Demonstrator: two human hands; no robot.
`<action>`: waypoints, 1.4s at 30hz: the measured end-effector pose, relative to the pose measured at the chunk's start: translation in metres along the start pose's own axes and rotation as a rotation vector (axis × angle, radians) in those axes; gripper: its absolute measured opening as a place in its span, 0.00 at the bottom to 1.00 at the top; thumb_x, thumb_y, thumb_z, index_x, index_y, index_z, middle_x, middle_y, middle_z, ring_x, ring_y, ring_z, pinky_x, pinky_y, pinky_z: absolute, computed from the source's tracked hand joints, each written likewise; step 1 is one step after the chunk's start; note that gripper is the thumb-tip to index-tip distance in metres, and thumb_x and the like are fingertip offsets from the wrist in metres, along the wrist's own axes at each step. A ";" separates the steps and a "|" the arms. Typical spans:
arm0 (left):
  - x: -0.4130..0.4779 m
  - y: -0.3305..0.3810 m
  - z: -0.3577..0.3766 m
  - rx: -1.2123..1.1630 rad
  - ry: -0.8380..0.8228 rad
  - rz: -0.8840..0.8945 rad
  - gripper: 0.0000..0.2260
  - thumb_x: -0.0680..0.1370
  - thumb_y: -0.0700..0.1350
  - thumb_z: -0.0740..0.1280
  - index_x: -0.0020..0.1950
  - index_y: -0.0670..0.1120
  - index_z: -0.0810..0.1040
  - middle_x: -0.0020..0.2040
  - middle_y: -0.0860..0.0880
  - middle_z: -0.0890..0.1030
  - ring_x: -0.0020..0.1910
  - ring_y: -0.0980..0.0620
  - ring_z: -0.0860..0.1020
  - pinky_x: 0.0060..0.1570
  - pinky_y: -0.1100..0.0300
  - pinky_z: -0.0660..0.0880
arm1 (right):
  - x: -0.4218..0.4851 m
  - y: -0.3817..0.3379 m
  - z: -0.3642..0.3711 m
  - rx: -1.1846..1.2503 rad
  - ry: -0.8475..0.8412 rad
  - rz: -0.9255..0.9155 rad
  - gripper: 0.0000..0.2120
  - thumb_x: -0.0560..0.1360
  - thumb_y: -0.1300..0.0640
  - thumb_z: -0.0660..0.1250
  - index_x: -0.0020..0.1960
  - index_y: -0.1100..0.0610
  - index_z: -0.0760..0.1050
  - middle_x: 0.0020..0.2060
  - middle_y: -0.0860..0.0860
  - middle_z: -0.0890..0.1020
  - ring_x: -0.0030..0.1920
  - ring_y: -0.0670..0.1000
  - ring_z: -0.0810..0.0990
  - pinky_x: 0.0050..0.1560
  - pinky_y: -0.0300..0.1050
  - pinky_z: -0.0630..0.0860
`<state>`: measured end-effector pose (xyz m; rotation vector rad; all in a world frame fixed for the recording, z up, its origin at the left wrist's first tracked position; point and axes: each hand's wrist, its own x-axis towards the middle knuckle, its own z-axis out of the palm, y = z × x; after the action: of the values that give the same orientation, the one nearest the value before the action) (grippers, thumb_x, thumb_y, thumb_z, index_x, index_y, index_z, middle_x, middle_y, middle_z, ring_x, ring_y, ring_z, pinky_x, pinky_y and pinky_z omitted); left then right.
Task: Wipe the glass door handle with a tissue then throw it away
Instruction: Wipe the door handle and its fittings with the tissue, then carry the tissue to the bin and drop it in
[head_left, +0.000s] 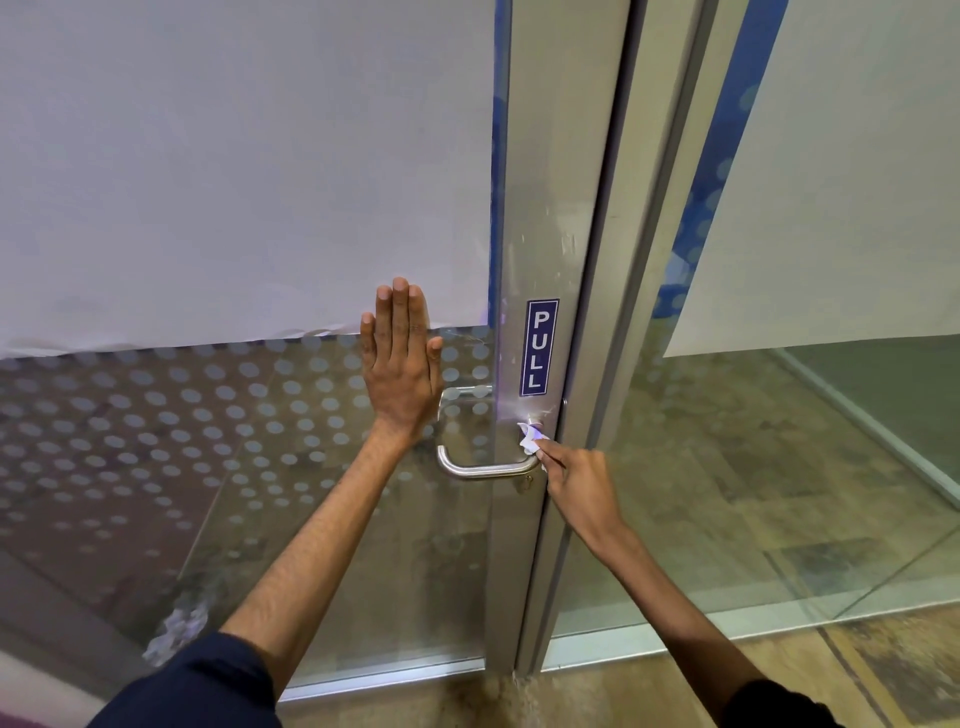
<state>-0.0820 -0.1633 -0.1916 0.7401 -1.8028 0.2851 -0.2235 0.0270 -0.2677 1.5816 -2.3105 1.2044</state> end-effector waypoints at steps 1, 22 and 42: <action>0.001 0.000 -0.001 -0.001 -0.011 0.001 0.26 0.84 0.49 0.44 0.80 0.48 0.38 0.80 0.54 0.35 0.80 0.54 0.39 0.79 0.54 0.38 | 0.001 -0.004 0.001 -0.044 -0.007 0.014 0.12 0.75 0.64 0.67 0.55 0.53 0.83 0.46 0.57 0.84 0.40 0.64 0.82 0.36 0.50 0.78; -0.087 0.027 -0.144 -0.328 -0.510 -0.450 0.17 0.81 0.56 0.62 0.38 0.47 0.79 0.26 0.56 0.70 0.28 0.62 0.68 0.32 0.60 0.64 | -0.025 -0.095 -0.004 0.388 -0.096 -0.451 0.15 0.72 0.65 0.74 0.57 0.55 0.83 0.55 0.53 0.84 0.56 0.48 0.83 0.57 0.41 0.78; -0.192 -0.017 -0.345 -0.163 0.015 -1.140 0.05 0.77 0.44 0.72 0.44 0.45 0.86 0.39 0.49 0.87 0.39 0.52 0.85 0.44 0.51 0.82 | -0.114 -0.237 0.086 0.894 -0.667 -0.079 0.11 0.64 0.68 0.78 0.43 0.56 0.85 0.37 0.51 0.86 0.35 0.41 0.83 0.42 0.34 0.78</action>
<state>0.2301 0.0727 -0.2469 1.4861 -1.1227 -0.5984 0.0525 0.0214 -0.2514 2.6635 -2.0428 2.1298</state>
